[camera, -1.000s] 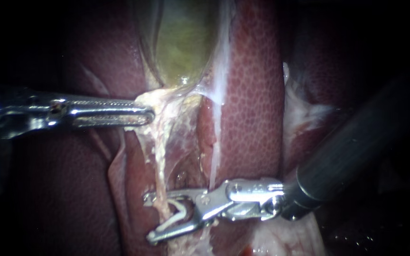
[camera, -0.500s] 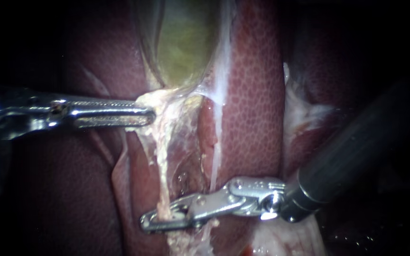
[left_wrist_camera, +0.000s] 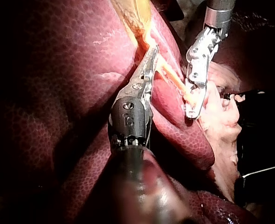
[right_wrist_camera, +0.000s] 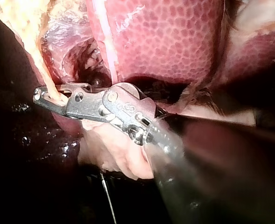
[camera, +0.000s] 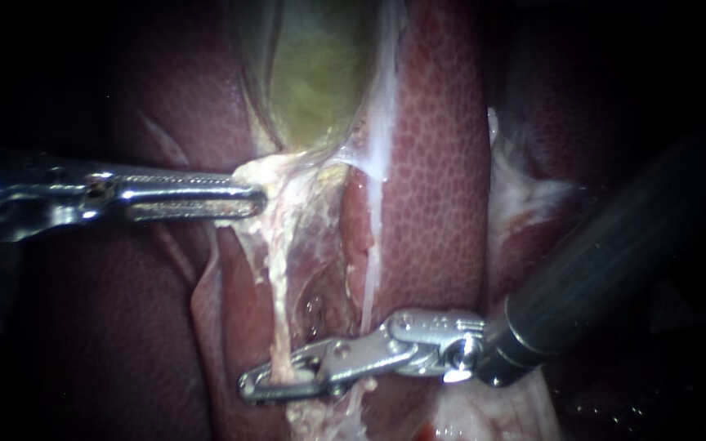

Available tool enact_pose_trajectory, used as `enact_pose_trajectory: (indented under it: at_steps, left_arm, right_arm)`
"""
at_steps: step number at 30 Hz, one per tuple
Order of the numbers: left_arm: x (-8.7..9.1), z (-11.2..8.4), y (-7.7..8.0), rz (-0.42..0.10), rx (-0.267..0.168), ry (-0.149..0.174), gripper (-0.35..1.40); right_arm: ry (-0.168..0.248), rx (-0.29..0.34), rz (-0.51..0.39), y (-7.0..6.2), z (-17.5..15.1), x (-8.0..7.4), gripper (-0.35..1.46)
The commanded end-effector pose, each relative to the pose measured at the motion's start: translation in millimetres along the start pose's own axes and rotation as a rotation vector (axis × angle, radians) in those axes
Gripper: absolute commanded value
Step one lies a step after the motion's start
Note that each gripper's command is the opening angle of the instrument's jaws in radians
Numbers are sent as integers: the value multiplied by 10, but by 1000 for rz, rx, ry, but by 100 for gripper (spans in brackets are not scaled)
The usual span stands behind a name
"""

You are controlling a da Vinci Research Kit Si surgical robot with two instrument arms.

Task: Clipping first clip left tube

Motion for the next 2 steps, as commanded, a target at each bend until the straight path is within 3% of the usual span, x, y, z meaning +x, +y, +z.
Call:
enact_pose_trajectory:
  at_steps: [1,2]
  left_arm:
    - [0,0,0,0,0,3,-35]
    - [0,0,0,0,0,3,-35]
  right_arm:
    - [0,0,0,0,0,0,-35]
    - [0,0,0,0,0,0,-35]
